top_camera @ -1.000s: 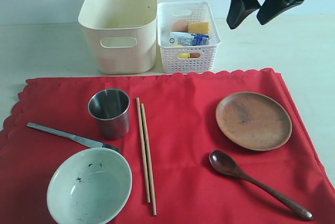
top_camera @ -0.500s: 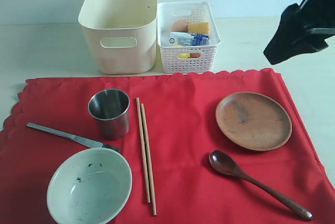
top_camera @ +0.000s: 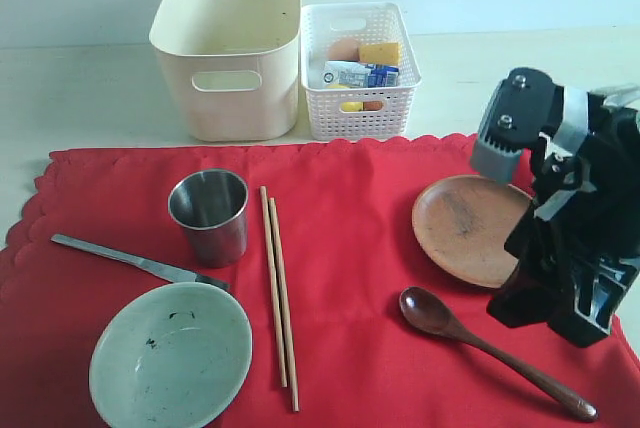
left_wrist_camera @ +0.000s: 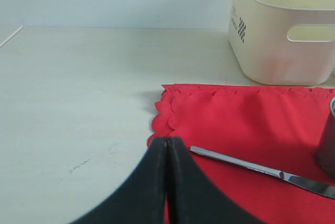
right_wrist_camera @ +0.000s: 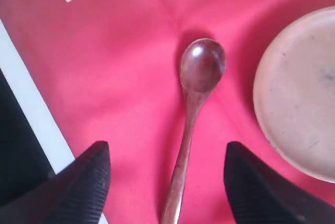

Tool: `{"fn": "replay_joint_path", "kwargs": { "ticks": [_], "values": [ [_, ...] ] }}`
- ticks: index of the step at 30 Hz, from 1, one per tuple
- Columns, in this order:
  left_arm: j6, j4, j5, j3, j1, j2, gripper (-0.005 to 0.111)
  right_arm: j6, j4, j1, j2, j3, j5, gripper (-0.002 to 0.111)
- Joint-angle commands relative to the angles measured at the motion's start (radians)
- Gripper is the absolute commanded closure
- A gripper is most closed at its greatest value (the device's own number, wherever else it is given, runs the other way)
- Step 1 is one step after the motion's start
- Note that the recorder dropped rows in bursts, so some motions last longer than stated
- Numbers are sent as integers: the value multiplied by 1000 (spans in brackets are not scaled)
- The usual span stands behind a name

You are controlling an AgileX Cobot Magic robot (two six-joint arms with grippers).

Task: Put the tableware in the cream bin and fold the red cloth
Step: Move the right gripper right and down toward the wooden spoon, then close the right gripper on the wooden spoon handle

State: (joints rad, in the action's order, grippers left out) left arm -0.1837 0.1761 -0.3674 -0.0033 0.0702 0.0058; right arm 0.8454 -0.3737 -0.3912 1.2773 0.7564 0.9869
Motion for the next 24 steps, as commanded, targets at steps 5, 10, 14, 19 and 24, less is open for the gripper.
{"fn": "replay_joint_path", "kwargs": {
  "ticks": [5,10,14,19,24],
  "values": [
    [-3,-9,6,3,-1,-6,107,30,0,-4,75,-65,-107,48],
    [-3,-9,6,3,-1,-6,107,30,0,-4,138,-65,-147,48],
    [-3,-9,6,3,-1,-6,107,26,-8,-4,195,-65,-177,48],
    [-3,-9,6,3,-1,-6,107,17,-8,-4,255,-65,-232,48],
    [-3,-9,6,3,-1,-6,107,-18,-12,-4,296,-65,-258,48]
  ]
}}
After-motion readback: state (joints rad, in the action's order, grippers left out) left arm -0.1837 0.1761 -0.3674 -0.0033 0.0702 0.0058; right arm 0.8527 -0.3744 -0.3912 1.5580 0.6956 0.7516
